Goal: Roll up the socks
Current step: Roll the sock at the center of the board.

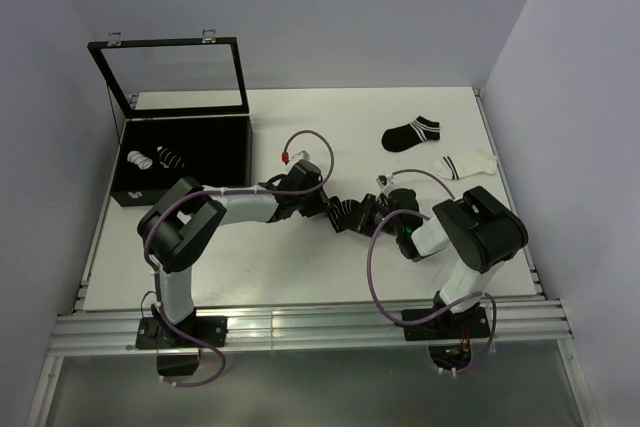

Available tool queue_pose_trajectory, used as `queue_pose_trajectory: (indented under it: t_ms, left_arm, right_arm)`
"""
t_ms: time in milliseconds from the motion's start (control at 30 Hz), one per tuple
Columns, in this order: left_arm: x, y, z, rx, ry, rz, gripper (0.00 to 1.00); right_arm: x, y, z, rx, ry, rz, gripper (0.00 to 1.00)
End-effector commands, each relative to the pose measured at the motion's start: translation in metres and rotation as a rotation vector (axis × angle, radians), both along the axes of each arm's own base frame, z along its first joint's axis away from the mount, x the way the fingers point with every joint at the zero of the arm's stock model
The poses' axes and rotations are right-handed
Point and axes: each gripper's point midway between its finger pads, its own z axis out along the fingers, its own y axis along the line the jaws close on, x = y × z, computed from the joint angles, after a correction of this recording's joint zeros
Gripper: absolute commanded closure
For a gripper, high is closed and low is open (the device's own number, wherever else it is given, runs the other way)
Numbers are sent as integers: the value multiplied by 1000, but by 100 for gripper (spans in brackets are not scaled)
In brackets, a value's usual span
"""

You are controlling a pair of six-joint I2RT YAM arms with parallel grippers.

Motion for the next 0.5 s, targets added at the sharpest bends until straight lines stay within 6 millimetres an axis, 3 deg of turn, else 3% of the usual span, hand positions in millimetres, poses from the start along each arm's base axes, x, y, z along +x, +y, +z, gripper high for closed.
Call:
queue_pose_trajectory:
  t_ms: [0,167,300,467]
  left_arm:
    - [-25,13,-36,129,104,-30,73]
    - [-24,21,-42,188,116,-2,88]
    - [-24,37,-41,251,118,56,94]
    - [-33,65,-44,341,144,101,95]
  right_arm:
    - [-7,-15,-25,-152,51,19,89]
    - [5,-19,-4,-256,-61,32,73]
    - [14,-29,22,-432,-170,-16,64]
    - [15,-9,54,-550,-351,32,59]
